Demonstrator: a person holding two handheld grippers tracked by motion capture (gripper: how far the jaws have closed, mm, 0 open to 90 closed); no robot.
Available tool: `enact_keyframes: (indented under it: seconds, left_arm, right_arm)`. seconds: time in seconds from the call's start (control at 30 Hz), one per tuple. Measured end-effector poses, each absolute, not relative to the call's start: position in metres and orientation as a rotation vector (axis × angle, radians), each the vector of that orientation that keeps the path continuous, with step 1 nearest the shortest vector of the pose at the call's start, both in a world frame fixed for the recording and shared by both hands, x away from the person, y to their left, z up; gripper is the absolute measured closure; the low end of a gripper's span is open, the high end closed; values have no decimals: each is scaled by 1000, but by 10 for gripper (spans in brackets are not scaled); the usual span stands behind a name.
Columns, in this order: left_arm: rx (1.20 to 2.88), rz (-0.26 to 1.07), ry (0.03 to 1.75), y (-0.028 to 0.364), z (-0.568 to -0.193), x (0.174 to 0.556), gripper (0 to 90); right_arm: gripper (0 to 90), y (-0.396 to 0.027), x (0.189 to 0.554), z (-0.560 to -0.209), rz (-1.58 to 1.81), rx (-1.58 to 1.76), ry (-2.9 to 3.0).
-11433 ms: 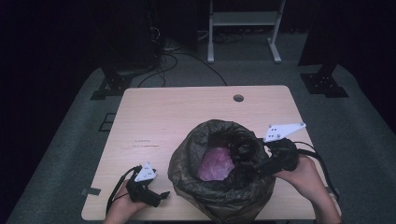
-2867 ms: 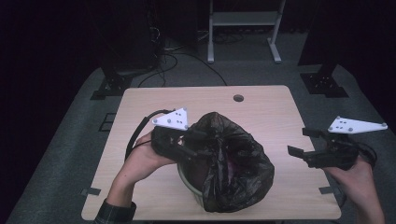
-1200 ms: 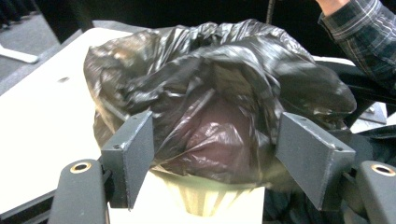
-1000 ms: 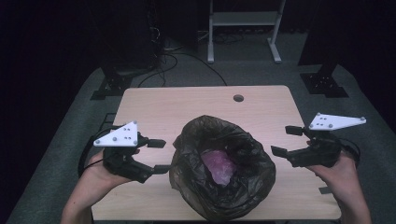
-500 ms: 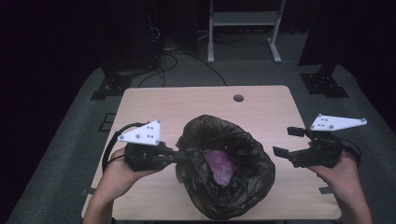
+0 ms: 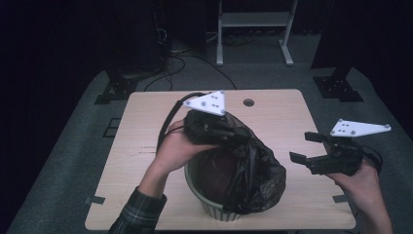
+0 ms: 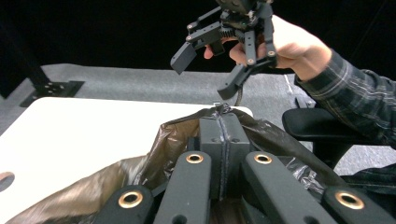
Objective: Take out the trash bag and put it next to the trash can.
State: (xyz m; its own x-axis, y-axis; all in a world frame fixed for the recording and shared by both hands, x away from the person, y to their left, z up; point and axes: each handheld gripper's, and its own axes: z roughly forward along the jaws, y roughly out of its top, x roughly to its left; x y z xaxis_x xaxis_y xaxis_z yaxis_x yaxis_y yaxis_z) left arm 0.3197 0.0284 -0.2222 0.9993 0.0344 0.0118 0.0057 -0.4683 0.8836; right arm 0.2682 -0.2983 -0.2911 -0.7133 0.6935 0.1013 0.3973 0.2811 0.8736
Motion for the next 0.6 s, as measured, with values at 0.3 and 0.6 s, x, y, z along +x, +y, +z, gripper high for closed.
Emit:
enact_keyframes:
  seconds: [0.3, 0.6]
  left_arm:
    - [2156, -28, 20, -40, -258, 337, 896]
    - [2279, -22, 37, -55, -284, 337, 821]
  right_arm:
    - [100, -304, 266, -291, 1402, 1007, 2241]
    - [100, -308, 266, -291, 1410, 1002, 2232]
